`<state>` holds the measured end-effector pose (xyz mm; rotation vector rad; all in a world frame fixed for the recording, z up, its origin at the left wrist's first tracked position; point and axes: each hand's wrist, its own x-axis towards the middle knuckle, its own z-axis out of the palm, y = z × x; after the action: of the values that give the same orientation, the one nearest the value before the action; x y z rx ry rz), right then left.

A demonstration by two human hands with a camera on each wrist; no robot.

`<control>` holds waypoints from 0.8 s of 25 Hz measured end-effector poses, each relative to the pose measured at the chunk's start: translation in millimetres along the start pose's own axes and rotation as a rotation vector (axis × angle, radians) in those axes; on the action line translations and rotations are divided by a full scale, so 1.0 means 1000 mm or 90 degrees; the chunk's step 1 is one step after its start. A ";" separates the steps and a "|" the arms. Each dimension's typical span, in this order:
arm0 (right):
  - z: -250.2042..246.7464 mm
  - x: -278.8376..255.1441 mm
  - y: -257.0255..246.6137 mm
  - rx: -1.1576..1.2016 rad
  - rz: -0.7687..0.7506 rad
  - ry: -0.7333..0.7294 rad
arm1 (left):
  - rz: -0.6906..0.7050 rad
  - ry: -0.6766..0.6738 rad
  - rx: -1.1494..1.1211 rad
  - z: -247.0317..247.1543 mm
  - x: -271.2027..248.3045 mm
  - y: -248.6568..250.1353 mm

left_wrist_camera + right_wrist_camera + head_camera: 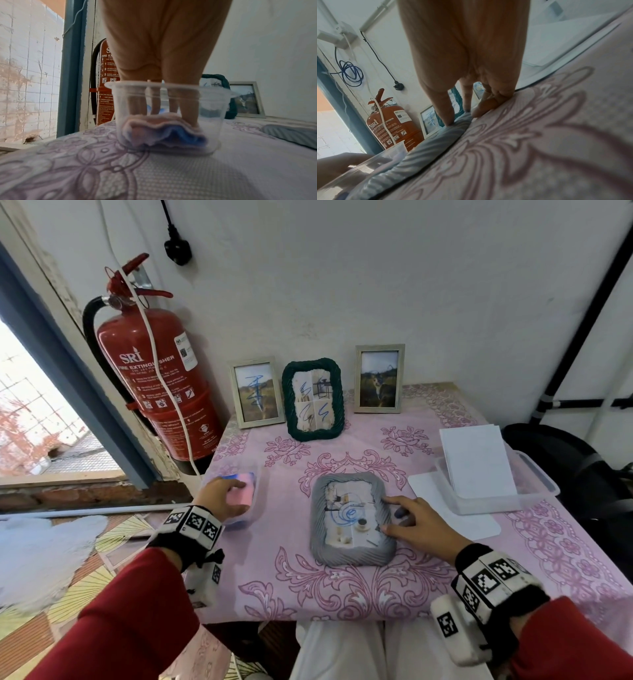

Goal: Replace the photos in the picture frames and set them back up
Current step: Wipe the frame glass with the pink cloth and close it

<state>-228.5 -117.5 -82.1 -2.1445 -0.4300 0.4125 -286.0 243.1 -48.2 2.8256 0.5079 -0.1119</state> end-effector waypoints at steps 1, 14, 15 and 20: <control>0.000 0.000 0.000 -0.002 -0.002 0.000 | -0.006 0.005 0.006 -0.001 0.001 0.001; 0.003 -0.002 0.001 -0.001 -0.010 0.012 | 0.131 0.390 -0.162 -0.037 -0.016 0.064; 0.004 -0.002 0.001 -0.001 -0.012 0.015 | 0.159 0.367 -0.206 -0.035 -0.018 0.078; 0.005 -0.002 0.001 -0.006 -0.015 0.012 | 0.229 0.236 -0.213 0.005 -0.025 0.133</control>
<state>-231.8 -115.5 -85.2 -2.1484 -0.4465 0.3766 -262.5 113.5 -17.5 2.5552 0.0689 0.5234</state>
